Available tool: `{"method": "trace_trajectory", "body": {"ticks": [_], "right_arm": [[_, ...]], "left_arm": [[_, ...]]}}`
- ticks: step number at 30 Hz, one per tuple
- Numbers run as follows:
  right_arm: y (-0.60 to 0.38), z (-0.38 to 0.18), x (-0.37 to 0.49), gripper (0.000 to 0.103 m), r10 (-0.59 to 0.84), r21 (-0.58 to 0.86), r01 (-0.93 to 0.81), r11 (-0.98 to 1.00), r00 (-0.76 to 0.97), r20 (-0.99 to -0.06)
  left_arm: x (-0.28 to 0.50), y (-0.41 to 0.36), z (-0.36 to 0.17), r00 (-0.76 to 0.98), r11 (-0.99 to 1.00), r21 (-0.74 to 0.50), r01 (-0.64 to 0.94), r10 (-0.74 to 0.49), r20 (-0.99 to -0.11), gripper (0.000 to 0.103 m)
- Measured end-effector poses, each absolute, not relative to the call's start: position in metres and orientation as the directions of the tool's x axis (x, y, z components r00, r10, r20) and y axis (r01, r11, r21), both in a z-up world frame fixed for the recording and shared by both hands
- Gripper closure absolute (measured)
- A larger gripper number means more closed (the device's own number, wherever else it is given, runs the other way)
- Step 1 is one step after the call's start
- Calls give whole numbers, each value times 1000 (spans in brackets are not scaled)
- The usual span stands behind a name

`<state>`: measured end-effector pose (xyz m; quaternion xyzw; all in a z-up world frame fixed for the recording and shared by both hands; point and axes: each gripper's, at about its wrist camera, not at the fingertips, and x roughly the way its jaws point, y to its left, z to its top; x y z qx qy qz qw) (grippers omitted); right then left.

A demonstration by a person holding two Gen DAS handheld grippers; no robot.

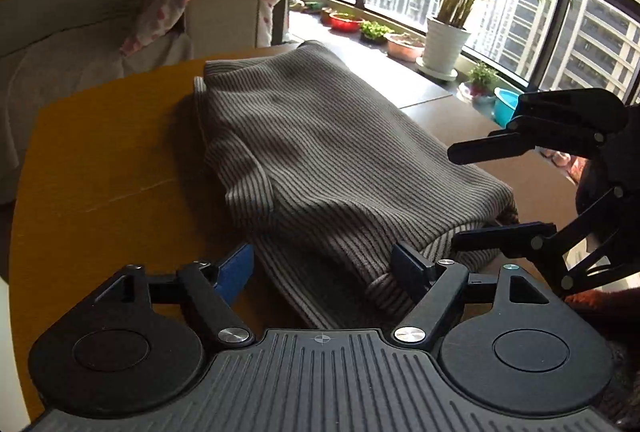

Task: Fold clothes
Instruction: 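Grasp the folded sweater with the right gripper and fold it over again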

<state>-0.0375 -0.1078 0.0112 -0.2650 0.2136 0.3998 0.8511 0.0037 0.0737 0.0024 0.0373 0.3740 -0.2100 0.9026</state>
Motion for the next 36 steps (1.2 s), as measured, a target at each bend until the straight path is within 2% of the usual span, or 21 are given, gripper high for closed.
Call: {"method": "trace_trajectory", "body": {"ticks": [4,7,9,13,17,18,21,25,29,33,35,36], "right_arm": [[-106,-3,-26,45,544,-237,-792,563,571,-615],[-107,6,-33,45,544,-274,-787,553,590,-596],[-106,11,-44,44,586,-287,-817,500,564,-582],[-90,-2,-65,42,588,-370,-846,385,534,-608],[-82,-17,-61,42,550,-398,-828,395,561,-619],[-81,-16,-58,46,542,-393,-822,412,568,-619],[-98,-6,-26,53,587,-136,-836,532,480,-652],[-123,2,12,56,666,194,-766,613,369,-648],[-132,-2,22,56,703,297,-731,614,335,-628],[-123,-2,16,57,672,211,-753,623,376,-638],[-113,1,1,56,632,67,-788,611,436,-641],[-108,0,-10,50,611,-29,-803,595,476,-633]], "left_arm": [[4,84,4,642,918,-120,378,-354,-680,15],[4,98,16,676,933,-121,339,-331,-658,16],[4,109,22,690,940,-138,311,-323,-648,12],[3,124,29,705,950,-156,271,-306,-640,8],[-4,120,32,695,941,-141,307,-323,-642,7],[-7,118,33,688,934,-140,328,-338,-642,6],[-16,111,35,662,904,-141,404,-395,-637,4],[-23,98,31,627,867,-118,484,-438,-644,1],[-19,84,16,609,865,-51,499,-393,-689,1],[-14,64,1,628,857,85,509,-302,-717,1],[-8,55,-6,653,856,150,495,-253,-714,1],[-5,51,-10,666,854,182,487,-228,-711,1]]}}
